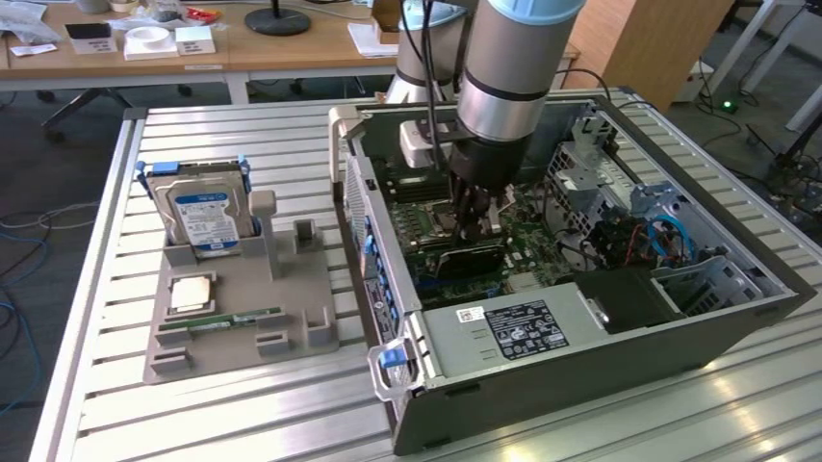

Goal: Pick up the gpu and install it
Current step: 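Press down on the gpu until it lock into place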

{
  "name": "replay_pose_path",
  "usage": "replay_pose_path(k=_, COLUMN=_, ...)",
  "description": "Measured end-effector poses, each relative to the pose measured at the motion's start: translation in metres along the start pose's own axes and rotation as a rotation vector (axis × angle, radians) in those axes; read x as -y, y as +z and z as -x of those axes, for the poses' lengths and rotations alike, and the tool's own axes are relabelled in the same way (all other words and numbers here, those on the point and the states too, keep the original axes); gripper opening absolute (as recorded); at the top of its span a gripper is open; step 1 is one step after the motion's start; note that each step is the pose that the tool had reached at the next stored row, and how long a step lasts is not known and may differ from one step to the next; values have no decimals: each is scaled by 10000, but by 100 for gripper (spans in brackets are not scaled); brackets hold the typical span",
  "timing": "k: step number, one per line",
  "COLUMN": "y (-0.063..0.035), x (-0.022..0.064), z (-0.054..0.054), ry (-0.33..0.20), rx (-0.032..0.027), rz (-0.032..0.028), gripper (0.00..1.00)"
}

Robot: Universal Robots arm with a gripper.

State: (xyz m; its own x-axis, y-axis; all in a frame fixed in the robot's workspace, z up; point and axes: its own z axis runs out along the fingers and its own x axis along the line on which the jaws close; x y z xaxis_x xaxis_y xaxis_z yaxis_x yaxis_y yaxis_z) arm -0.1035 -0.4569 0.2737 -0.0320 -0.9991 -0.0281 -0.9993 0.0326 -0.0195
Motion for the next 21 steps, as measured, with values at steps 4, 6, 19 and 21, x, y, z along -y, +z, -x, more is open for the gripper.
replay_pose_path(k=4, y=-112, x=3, z=3, ry=-1, rx=-2, rz=-6, gripper=11)
replay_pose_path(k=6, y=-181, x=4, z=6, ry=-1, rx=-1, rz=-15, gripper=11)
replay_pose_path(k=19, y=-451, x=9, z=14, ry=-2, rx=-8, rz=-69, gripper=11)
replay_pose_path(k=21, y=-451, x=9, z=14, ry=-2, rx=-9, rz=-68, gripper=11)
